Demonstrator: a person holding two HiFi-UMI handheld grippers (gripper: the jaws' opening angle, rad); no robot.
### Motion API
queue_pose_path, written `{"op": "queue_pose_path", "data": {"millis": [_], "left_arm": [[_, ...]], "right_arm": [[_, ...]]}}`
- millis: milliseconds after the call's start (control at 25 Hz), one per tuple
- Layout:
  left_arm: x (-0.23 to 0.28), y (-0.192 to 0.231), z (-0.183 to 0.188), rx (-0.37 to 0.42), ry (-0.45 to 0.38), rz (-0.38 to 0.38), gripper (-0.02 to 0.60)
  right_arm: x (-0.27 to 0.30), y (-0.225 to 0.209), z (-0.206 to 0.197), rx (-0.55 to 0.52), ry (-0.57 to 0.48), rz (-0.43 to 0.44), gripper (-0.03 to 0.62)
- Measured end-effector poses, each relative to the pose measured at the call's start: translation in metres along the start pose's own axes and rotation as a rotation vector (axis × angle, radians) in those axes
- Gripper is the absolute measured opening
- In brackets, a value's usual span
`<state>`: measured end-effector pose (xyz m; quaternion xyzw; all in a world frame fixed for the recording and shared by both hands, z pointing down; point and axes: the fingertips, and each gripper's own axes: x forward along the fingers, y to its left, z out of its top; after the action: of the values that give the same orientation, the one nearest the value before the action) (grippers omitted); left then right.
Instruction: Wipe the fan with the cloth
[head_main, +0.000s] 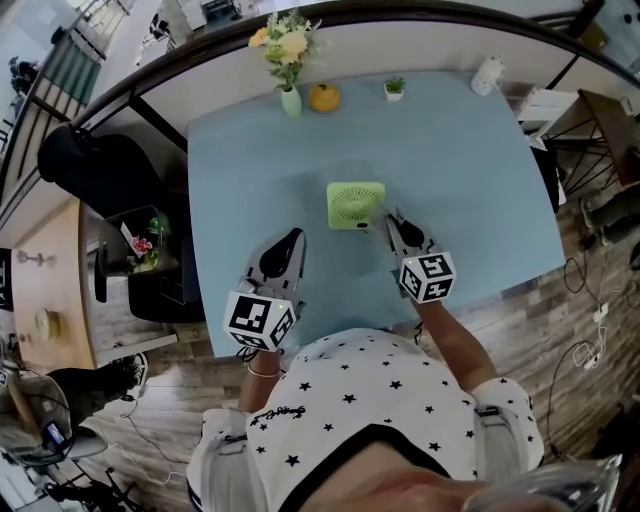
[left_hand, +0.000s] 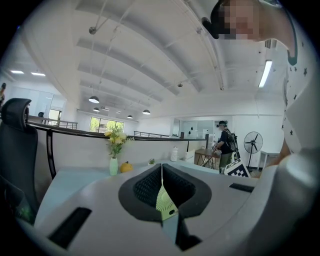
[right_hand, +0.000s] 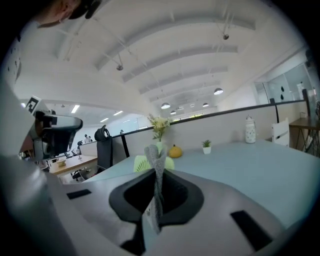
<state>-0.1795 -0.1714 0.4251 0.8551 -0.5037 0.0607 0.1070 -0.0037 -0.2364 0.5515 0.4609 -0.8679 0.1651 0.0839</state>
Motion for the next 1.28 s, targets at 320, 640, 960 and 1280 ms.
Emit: {"op": "queue_pose_path", "data": {"millis": [320,640,960,1280], "left_arm": [[0.003,-0.002,0.005,0.001,-0.015,0.000,0.029],[-0.001,0.000,0.004,-0.006,-0.018,0.017,0.029],[0.000,-0.002,0.004,-0.002,-0.016,0.013,0.029],[0.001,-0.005,0.006,0.002,-0.015,0.007,0.029]], "right_arm": [[-0.017,0.039,0.078,-0.119,-0.156,0.105,0.015],[-0.020,0.059,0.089,-0.091,-0.183,0.163,0.015],[-0.022,0.066,0.090,-0.144,-0.175,0.177,0.014],[-0.026,0.068,0.093,-0.132,-0.181,0.186,0.014]]}}
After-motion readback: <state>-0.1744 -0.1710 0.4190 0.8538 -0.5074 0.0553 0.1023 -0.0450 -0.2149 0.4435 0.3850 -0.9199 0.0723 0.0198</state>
